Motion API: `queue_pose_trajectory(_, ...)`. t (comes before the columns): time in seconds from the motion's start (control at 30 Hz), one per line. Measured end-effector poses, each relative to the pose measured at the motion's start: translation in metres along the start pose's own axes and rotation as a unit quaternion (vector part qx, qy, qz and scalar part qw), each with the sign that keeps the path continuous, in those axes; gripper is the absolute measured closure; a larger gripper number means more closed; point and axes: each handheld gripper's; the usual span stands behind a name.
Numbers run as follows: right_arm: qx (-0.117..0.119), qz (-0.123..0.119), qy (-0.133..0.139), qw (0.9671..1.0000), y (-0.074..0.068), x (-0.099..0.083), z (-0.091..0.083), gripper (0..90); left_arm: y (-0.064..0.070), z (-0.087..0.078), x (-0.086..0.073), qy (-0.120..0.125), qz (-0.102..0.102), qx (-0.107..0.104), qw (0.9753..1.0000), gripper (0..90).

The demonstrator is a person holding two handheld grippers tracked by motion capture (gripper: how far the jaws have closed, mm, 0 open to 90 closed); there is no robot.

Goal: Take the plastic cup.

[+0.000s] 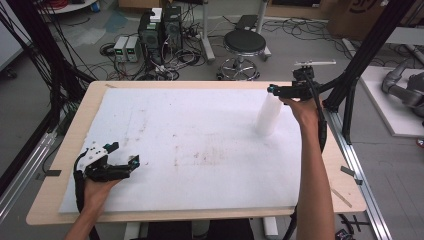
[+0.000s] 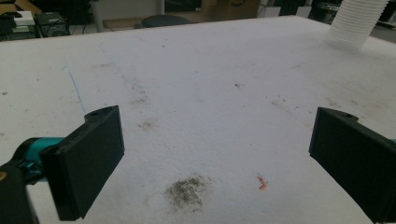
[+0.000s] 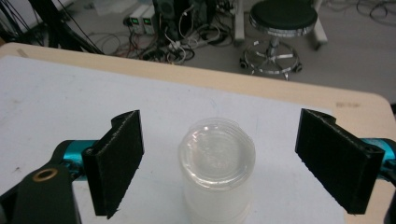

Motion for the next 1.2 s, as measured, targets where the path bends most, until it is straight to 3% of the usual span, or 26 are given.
queue_pose_trajectory(0.37,-0.019,0.007,-0.055,0.9983,0.002,0.001,0.032,16.0,0.0,0.0,0.0,0.0,-0.001,0.001,1.0,3.2)
queue_pose_trajectory(0.67,-0.021,0.013,-0.083,0.9963,-0.001,-0.008,0.051,17.0,0.0,0.0,0.0,-0.001,-0.001,0.0,1.0,3.2)
queue_pose_trajectory(0.83,-0.024,0.009,-0.093,0.9953,-0.003,-0.009,0.057,25.0,0.0,0.0,0.0,-0.002,-0.002,0.001,1.0,3.2)
queue_pose_trajectory(1.2,-0.025,0.013,-0.113,0.9932,-0.003,-0.012,0.063,28.9,-0.001,0.0,0.0,-0.003,-0.004,0.001,1.0,3.2)
Point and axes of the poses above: each handheld gripper's, and its own axes: z roughly forward along the jaws, x roughly out of its top, y roughly to its right, and after that the axes turned 6 degrees about -y, right-handed
